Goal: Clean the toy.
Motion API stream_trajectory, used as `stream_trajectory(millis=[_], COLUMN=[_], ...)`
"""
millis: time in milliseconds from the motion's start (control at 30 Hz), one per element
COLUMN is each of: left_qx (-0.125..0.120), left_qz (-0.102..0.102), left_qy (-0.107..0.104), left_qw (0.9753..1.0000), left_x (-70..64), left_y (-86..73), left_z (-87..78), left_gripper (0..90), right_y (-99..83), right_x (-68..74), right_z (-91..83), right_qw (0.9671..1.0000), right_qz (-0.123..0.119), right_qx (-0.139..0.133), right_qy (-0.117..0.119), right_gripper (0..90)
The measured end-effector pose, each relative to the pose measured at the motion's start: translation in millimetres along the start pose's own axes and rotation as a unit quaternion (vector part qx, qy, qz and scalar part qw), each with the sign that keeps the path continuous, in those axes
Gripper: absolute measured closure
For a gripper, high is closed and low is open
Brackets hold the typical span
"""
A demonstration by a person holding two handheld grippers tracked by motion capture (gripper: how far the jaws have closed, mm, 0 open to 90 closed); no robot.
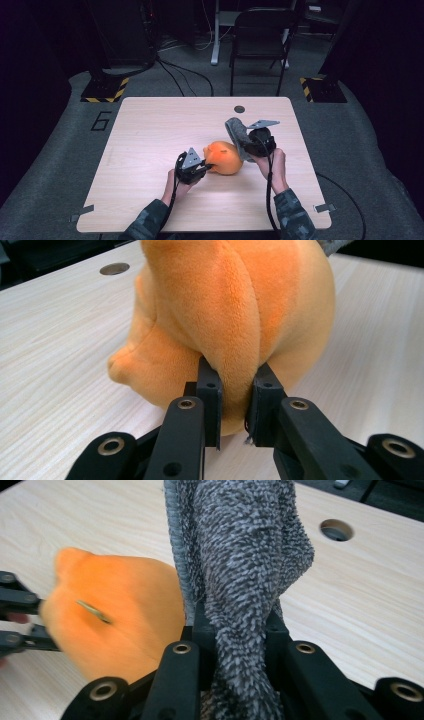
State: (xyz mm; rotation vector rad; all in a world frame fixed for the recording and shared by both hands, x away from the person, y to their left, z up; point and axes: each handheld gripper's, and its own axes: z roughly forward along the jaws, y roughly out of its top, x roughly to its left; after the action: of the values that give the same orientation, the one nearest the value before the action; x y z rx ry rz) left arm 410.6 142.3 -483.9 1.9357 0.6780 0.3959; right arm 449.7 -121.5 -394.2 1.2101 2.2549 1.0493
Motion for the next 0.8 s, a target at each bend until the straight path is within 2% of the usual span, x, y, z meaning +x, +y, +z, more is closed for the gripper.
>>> stream_trajectory(millis=[67, 133, 233, 267, 400, 500, 533, 567, 667, 733, 800], left_qx=[-0.009, -0.011, -0.010, -0.006, 0.016, 0.036, 0.041, 0.047, 0.066, 0.065, 0.061], left_qz=[-0.021, -0.053, -0.089, -0.105, -0.131, -0.152, -0.159, -0.167, -0.153, -0.156, -0.150], left_qy=[-0.004, -0.015, -0.028, -0.036, -0.045, -0.054, -0.056, -0.058, -0.040, -0.041, -0.032], left_qw=[0.9997, 0.9984, 0.9956, 0.9939, 0.9902, 0.9862, 0.9848, 0.9831, 0.9852, 0.9847, 0.9864], left_x=[2.3, 4.4, 7.8, 8.6, 7.7, 7.0, 8.0, 9.4, 9.7, 10.3, 10.0], left_y=[6.4, 11.9, 16.8, 17.9, 18.4, 15.5, 14.0, 11.8, 3.5, -0.6, 0.1], left_z=[-7.0, -13.9, -20.1, -21.2, -19.6, -15.3, -13.8, -11.4, -1.3, 1.6, 0.7], left_gripper=[79.4, 79.3, 79.1, 79.1, 78.8, 78.6, 78.5, 78.4, 77.2, 75.8, 74.7], right_y=[0.5, 1.2, 1.8, 1.8, 1.2, -0.1, -0.6, -1.2, -3.0, -4.4, -4.4], right_x=[-4.4, -9.5, -14.7, -15.6, -15.6, -14.7, -13.1, -13.4, -12.2, -11.4, -9.4], right_z=[-6.8, -13.1, -19.8, -20.4, -19.8, -16.2, -14.3, -12.6, -7.8, -3.4, -1.5], right_qw=[0.9999, 0.9998, 0.9995, 0.9996, 0.9996, 0.9998, 0.9997, 0.9997, 0.9995, 0.9994, 0.9995], right_qz=[0.012, 0.015, 0.022, 0.020, 0.021, 0.013, 0.020, 0.016, 0.022, 0.017, 0.013], right_qx=[-0.007, -0.014, -0.018, -0.019, -0.010, -0.001, 0.003, 0.004, 0.017, 0.024, 0.026], right_qy=[-0.004, -0.008, -0.012, -0.012, -0.013, -0.016, -0.016, -0.016, -0.016, -0.015, -0.013], right_gripper=[75.6, 75.6, 75.6, 75.6, 75.6, 75.6, 75.5, 75.6, 75.5, 75.5, 75.5])
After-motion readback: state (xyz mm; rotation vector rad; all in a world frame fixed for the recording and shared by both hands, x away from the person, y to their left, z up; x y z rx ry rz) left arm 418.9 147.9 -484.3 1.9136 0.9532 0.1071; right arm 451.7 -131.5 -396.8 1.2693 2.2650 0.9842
